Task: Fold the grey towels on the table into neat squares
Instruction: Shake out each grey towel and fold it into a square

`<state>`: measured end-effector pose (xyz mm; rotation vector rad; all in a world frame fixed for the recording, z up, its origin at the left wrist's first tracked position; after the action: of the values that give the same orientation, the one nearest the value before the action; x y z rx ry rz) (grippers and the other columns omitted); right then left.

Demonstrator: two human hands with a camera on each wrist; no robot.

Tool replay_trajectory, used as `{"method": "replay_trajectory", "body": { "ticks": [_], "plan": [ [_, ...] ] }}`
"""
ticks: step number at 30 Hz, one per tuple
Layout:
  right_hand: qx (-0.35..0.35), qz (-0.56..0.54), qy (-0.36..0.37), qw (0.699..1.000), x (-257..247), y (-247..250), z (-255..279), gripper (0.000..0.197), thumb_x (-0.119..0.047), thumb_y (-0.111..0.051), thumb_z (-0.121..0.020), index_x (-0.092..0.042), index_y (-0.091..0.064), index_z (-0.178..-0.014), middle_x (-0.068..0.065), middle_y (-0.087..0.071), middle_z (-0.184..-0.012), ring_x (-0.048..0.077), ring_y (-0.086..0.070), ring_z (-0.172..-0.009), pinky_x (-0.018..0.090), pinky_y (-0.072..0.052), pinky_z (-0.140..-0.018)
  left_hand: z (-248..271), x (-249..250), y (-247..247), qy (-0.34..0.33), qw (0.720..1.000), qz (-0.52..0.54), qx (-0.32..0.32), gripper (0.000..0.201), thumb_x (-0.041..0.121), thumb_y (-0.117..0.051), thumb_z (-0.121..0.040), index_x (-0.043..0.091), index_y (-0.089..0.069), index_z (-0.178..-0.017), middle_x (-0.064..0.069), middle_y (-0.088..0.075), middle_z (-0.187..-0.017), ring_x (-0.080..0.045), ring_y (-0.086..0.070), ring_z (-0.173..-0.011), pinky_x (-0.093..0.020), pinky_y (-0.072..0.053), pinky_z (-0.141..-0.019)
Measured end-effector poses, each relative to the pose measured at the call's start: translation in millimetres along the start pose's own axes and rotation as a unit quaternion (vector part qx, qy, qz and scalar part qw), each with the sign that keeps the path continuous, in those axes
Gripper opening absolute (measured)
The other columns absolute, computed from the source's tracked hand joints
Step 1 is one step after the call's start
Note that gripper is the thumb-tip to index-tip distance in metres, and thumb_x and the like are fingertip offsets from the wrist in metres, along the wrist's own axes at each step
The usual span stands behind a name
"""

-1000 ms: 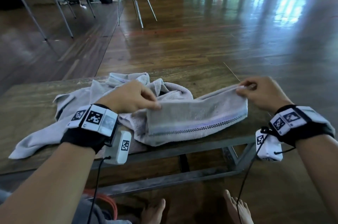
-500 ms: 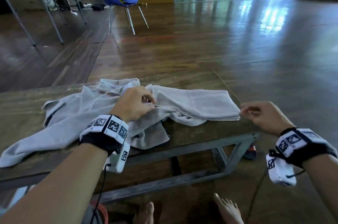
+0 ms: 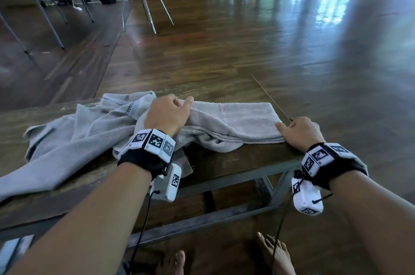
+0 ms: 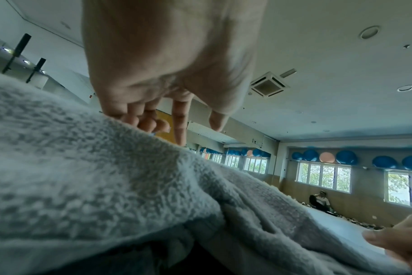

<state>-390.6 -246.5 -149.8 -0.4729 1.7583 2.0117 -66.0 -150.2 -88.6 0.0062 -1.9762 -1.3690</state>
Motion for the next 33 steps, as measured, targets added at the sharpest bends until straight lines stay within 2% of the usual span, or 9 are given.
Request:
{"method": "replay_trajectory", "body": {
  "ticks": [3,7,10,16,23,25,28,31,33],
  "plan": [
    [0.001,0.028,-0.029,0.999,1,-2,-7,0.056,-0.056,-0.059,-0.091,0.0,-0.062,-0.096,0.019,-0.061,-0.106,0.033,-0.052,-0.092,0.039,-0.046,-0.077,-7,-2,0,0.035,0.999,-0.032,-0.013,0.039,0.059,-0.049,-0.087,0.024,-0.058,-0.099,0.002,-0.062,-0.094,-0.024,-0.059,-0.09,-0.036,-0.045,-0.075],
    [-0.021,0.019,-0.065,0.997,4,-1,-15,0.052,-0.046,-0.064,-0.089,0.0,-0.064,-0.111,0.021,-0.063,-0.118,0.036,-0.058,-0.105,0.038,-0.049,-0.084,-17,-7,-12,-0.022,0.986,-0.023,-0.163,0.014,0.027,-0.061,-0.086,0.017,-0.071,-0.091,-0.001,-0.069,-0.096,-0.024,-0.062,-0.094,-0.033,-0.051,-0.083],
    [-0.03,-0.03,-0.089,0.995,2,2,-17,0.041,-0.036,-0.065,-0.082,-0.002,-0.067,-0.105,0.02,-0.069,-0.107,0.034,-0.064,-0.093,0.032,-0.047,-0.071,-22,-11,-4,-0.034,0.985,0.006,-0.17,0.005,0.017,-0.069,-0.081,0.014,-0.066,-0.08,0.003,-0.061,-0.069,-0.018,-0.057,-0.07,-0.026,-0.042,-0.06],
    [-0.021,-0.192,-0.116,0.974,-14,7,-22,0.03,-0.032,-0.059,-0.061,-0.005,-0.071,-0.068,0.007,-0.069,-0.058,0.02,-0.053,-0.044,0.027,-0.043,-0.047,-30,-11,10,-0.016,0.983,0.05,-0.179,0.009,0.02,-0.068,-0.081,0.019,-0.06,-0.078,-0.001,-0.06,-0.068,-0.013,-0.05,-0.048,-0.022,-0.039,-0.048],
    [-0.035,-0.368,-0.121,0.921,-34,10,-38,0.011,-0.009,-0.058,-0.085,-0.005,-0.068,-0.082,0.008,-0.073,-0.061,0.012,-0.059,-0.037,0.019,-0.046,-0.038,-30,-6,22,0.074,0.95,0.253,-0.166,0.013,0.011,-0.057,-0.095,0.017,-0.049,-0.086,-0.013,-0.068,-0.057,-0.017,-0.045,-0.028,-0.019,-0.032,-0.031],
    [-0.026,-0.434,-0.077,0.897,-45,14,-44,0.006,-0.005,-0.059,-0.092,-0.008,-0.064,-0.094,0.013,-0.076,-0.078,0.018,-0.071,-0.054,0.025,-0.053,-0.045,-30,2,25,0.06,0.946,0.294,-0.123,0.007,0.011,-0.057,-0.096,0.013,-0.051,-0.091,-0.022,-0.071,-0.079,-0.03,-0.068,-0.051,-0.033,-0.052,-0.039],
    [0.003,-0.514,0.012,0.857,-61,23,-47,0.01,-0.011,-0.068,-0.093,-0.02,-0.069,-0.09,0.01,-0.073,-0.105,0.023,-0.075,-0.085,0.03,-0.059,-0.066,-33,12,32,0.006,0.935,0.35,-0.051,0.006,0.008,-0.059,-0.095,0.006,-0.058,-0.1,-0.027,-0.067,-0.109,-0.039,-0.068,-0.099,-0.051,-0.06,-0.082],
    [0.005,-0.593,0.064,0.803,-62,30,-41,0.022,-0.009,-0.067,-0.093,-0.026,-0.074,-0.081,0.002,-0.076,-0.099,0.02,-0.075,-0.091,0.029,-0.061,-0.069,-32,14,36,0.018,0.887,0.46,-0.047,0.008,0.001,-0.059,-0.094,0.009,-0.059,-0.095,-0.024,-0.065,-0.109,-0.032,-0.065,-0.101,-0.048,-0.053,-0.099],
    [-0.012,-0.575,0.039,0.817,-51,26,-38,0.022,-0.004,-0.063,-0.094,-0.022,-0.073,-0.085,0.006,-0.076,-0.102,0.023,-0.076,-0.088,0.028,-0.059,-0.061,-29,9,34,0.061,0.869,0.487,-0.056,0.015,-0.005,-0.057,-0.091,0.008,-0.06,-0.087,-0.024,-0.064,-0.107,-0.029,-0.063,-0.098,-0.047,-0.052,-0.101]
  ]
}}
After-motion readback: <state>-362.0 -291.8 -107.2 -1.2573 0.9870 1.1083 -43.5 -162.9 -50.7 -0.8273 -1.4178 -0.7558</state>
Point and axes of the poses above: each hand's wrist, its own z-axis away from the middle knuckle, its own y-axis out of the back of the hand, x = y × z, the point moved 4 cm from there along -z, towards the middle knuckle
